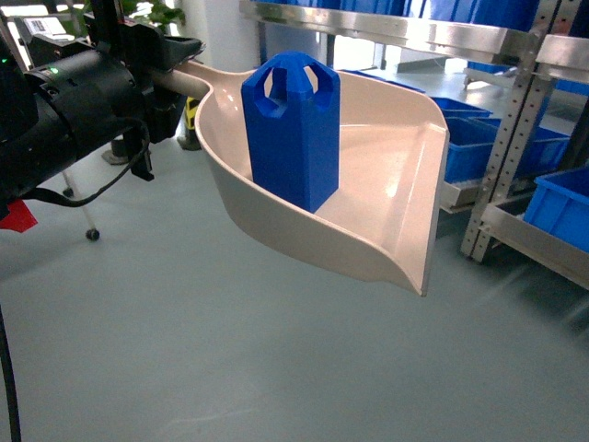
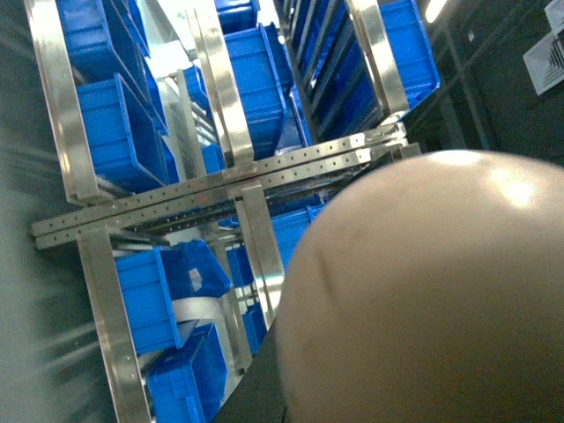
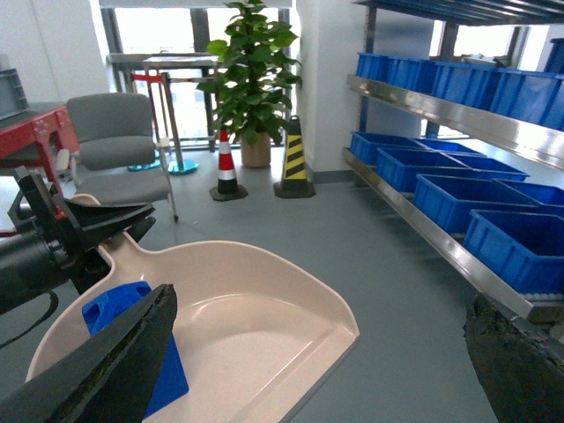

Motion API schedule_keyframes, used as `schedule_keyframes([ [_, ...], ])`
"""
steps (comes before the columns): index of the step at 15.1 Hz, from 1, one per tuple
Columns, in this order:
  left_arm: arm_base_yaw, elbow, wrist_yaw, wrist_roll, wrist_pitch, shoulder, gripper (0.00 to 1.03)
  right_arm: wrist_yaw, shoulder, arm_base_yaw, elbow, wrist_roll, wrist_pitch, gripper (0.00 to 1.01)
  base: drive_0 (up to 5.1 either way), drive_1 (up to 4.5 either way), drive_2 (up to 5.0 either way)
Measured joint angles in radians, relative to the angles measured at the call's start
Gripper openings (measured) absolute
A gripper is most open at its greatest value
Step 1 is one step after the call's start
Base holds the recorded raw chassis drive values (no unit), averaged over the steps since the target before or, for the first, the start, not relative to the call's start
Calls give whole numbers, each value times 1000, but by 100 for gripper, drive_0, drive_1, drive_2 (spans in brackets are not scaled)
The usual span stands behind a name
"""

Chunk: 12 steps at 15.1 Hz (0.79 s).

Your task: Place part in tray to right shelf

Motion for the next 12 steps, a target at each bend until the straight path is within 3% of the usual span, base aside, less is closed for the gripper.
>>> schedule_keyframes([
  [12, 1, 0, 0, 0, 0, 0, 13, 0, 0, 0, 0, 0, 0, 98, -160, -160, -160],
])
